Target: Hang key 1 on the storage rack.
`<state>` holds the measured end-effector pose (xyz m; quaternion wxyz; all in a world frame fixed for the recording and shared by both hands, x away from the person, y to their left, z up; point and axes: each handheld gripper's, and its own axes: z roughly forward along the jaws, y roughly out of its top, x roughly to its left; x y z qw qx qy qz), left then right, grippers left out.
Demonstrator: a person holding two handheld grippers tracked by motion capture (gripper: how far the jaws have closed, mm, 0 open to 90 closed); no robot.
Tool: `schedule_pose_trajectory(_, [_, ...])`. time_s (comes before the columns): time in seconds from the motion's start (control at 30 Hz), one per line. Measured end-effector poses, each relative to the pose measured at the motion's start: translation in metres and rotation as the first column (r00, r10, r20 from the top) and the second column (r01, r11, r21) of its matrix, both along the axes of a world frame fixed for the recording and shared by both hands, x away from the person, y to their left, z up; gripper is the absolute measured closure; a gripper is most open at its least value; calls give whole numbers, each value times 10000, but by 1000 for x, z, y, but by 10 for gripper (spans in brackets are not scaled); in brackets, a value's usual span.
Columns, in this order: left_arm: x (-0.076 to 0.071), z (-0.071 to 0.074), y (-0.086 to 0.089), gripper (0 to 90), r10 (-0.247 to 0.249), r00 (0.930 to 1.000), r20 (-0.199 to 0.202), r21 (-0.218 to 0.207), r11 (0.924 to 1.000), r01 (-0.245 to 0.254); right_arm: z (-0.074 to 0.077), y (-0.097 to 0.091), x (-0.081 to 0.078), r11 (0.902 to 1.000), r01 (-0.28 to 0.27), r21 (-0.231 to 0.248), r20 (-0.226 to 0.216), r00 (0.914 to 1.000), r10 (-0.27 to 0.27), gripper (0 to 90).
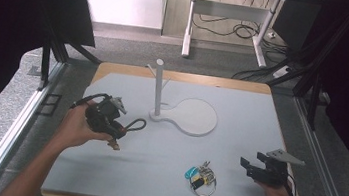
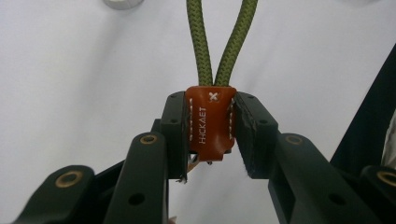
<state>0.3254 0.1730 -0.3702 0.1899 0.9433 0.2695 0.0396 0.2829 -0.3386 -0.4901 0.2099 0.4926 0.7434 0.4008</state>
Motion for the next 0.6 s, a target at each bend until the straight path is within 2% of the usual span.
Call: schedule_pose_trajectory(0.6, [8,16,7,668,324,9987,391,61,9994,-327,-1,-2,1,10000,54,-22,-59,10000,-54,277])
